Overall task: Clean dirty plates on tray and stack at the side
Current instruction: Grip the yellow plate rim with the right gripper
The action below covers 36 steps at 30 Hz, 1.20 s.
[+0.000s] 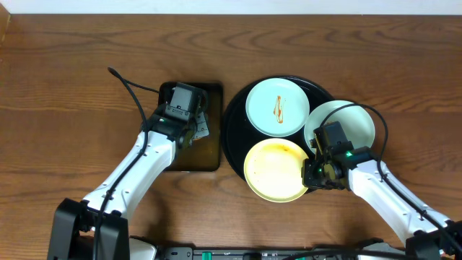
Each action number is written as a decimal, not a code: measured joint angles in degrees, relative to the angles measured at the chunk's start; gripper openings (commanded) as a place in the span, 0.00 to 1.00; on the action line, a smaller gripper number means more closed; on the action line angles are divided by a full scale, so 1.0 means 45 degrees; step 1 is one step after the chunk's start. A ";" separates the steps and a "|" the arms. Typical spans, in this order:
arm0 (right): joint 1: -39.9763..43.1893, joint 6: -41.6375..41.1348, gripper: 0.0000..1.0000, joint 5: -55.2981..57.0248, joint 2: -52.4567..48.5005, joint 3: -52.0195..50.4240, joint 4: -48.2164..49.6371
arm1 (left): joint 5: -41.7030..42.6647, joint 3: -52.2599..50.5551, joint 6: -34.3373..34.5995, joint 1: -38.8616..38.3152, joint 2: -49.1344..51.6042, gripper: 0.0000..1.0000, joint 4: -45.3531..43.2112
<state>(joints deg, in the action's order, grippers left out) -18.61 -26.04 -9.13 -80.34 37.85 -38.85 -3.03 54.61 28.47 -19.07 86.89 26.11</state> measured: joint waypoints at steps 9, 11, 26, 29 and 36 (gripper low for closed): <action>0.0000 -0.0389 0.01 0.0316 -0.0185 -0.0015 0.2278 | 0.0000 0.0000 0.0000 0.0000 0.0000 0.08 0.0029; -0.0005 -0.0204 0.01 0.0520 -0.0151 -0.0019 0.2390 | 0.0000 0.0000 0.0000 0.0000 0.0000 0.08 0.0029; -0.0024 0.2531 0.01 0.2837 0.2458 -0.0019 0.3517 | 0.0000 0.0000 0.0000 0.0000 0.0000 0.08 0.0034; -0.0024 0.3254 0.01 0.2963 0.2608 -0.0019 0.3264 | 0.0000 0.0000 0.0000 0.0000 0.0000 0.08 0.0029; -0.0024 0.2487 0.01 0.3424 0.2633 -0.0019 0.1151 | -0.0005 0.0000 0.0000 0.0000 0.0000 0.08 0.0049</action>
<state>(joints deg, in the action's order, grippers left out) -18.72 -14.85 6.28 -68.49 37.76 -33.67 -3.05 54.61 28.47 -19.07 86.89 26.33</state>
